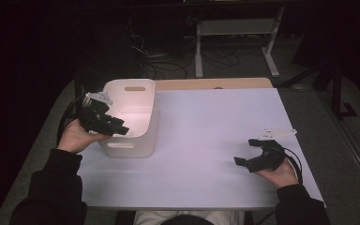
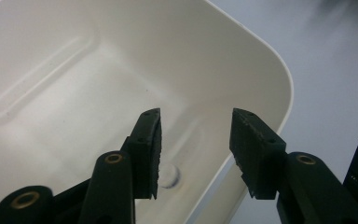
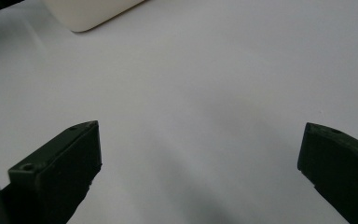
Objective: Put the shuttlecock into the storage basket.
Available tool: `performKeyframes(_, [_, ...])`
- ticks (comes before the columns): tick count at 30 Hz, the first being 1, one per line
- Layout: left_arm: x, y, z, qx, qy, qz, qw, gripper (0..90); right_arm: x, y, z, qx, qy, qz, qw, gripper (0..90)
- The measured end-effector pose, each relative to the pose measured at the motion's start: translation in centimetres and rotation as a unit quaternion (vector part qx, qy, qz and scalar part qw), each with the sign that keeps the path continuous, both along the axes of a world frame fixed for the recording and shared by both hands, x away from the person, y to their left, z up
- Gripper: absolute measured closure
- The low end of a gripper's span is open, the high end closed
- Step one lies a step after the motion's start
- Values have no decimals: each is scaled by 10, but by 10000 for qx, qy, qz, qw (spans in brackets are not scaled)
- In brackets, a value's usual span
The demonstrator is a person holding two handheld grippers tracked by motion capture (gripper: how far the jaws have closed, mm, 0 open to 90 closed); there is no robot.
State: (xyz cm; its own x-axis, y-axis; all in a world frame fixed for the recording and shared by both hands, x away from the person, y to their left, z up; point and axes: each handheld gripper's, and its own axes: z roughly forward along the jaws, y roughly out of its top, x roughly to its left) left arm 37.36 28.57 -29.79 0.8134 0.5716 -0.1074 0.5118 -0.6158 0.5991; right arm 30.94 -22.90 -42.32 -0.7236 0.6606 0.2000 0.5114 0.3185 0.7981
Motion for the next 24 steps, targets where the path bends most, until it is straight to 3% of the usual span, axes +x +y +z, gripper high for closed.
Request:
performKeyframes(17, [-10,16,18,-505,-164,20,9986,295,0,0,0,-7,1,-2,10000,0])
performKeyframes(24, [-16,22,25,-733,-233,20,9970,145,0,1,-1,-13,20,1,10000,0])
